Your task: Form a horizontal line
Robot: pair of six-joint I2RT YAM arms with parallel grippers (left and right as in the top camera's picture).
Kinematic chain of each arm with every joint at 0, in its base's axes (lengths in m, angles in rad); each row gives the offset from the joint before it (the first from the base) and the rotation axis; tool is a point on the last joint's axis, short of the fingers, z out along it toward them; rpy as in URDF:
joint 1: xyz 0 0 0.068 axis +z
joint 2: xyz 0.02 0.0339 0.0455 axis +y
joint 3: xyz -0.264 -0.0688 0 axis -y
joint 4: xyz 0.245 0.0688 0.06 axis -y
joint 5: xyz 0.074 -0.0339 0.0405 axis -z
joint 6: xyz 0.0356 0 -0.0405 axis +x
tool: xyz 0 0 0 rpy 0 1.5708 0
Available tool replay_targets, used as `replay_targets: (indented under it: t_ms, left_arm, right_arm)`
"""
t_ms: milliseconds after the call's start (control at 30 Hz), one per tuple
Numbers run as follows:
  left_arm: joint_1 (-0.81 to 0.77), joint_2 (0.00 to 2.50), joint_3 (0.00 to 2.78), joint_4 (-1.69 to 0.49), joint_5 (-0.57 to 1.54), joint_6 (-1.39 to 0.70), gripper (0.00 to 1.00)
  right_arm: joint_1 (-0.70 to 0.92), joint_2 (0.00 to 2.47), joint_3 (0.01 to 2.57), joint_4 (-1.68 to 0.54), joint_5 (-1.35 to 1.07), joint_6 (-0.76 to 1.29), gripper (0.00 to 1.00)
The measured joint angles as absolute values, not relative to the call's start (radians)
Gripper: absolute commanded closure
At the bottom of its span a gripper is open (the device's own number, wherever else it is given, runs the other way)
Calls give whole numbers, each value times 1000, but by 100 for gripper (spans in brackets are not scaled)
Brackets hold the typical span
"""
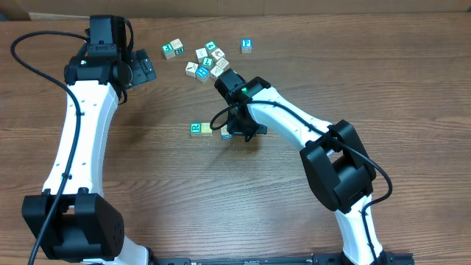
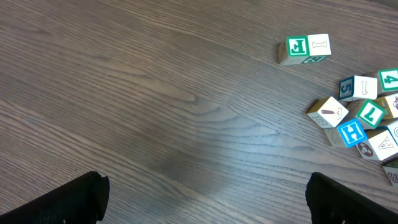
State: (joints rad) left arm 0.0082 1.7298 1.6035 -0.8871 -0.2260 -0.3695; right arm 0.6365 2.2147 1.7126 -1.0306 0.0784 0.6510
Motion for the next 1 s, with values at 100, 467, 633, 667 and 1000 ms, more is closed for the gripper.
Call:
replay_targets:
  t_ms: [100, 467, 633, 667, 1000]
  left_arm:
    - [8, 1730, 1604, -887, -226, -369, 1]
    - [8, 1730, 1604, -887, -226, -369, 0]
    - [8, 1730, 1604, -887, -226, -369, 1]
    - [8, 1730, 1604, -887, -226, -369, 1]
    - [8, 1730, 1604, -887, -226, -370, 0]
  right_arm:
    - [636, 2215, 1713, -1031, 78, 651, 96]
    - [636, 2215, 1713, -1031, 78, 650, 96]
    - [636, 2215, 1713, -1031, 78, 651, 96]
    - [636, 2215, 1713, -1031, 78, 651, 96]
    - [636, 2215, 1713, -1032, 78, 651, 96]
